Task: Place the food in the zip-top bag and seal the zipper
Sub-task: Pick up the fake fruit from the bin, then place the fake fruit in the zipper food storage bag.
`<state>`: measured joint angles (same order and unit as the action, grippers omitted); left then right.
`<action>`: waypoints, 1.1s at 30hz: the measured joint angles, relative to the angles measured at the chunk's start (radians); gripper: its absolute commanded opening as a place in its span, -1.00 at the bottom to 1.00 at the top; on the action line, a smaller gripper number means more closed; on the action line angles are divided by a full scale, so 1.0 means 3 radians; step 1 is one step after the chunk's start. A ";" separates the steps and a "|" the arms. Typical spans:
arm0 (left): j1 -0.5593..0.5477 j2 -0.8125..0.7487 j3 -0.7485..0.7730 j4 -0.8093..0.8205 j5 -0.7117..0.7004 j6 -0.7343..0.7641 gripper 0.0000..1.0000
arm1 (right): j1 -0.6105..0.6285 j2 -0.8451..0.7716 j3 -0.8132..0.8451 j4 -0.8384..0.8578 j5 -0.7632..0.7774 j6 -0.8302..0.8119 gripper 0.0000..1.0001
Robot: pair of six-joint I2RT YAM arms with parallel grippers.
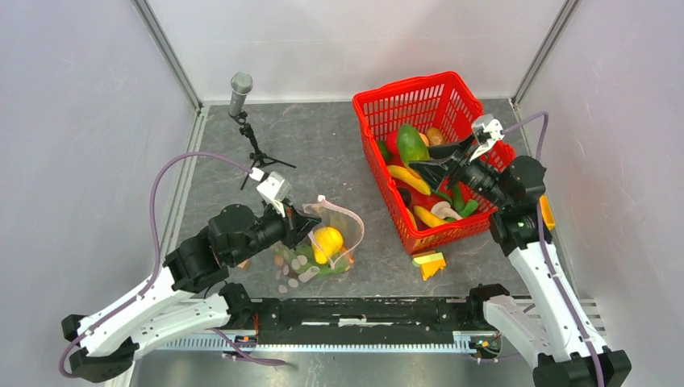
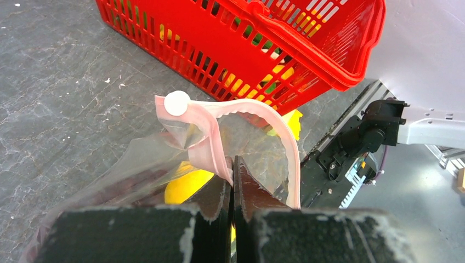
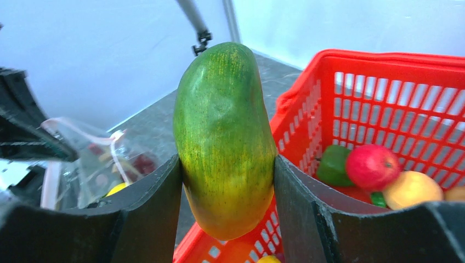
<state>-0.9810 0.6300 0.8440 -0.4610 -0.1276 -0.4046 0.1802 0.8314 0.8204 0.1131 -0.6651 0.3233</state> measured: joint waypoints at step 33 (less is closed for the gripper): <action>0.0009 0.0217 0.0507 -0.0626 -0.0100 -0.0097 -0.95 | 0.2705 0.0795 -0.0163 -0.0381 0.1118 -0.0043 -0.01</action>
<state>-0.9783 0.6952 0.9962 -0.6487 -0.1577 -0.4335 0.9916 1.0698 0.7715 -0.0013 -0.3298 0.3103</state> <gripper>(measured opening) 0.045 0.618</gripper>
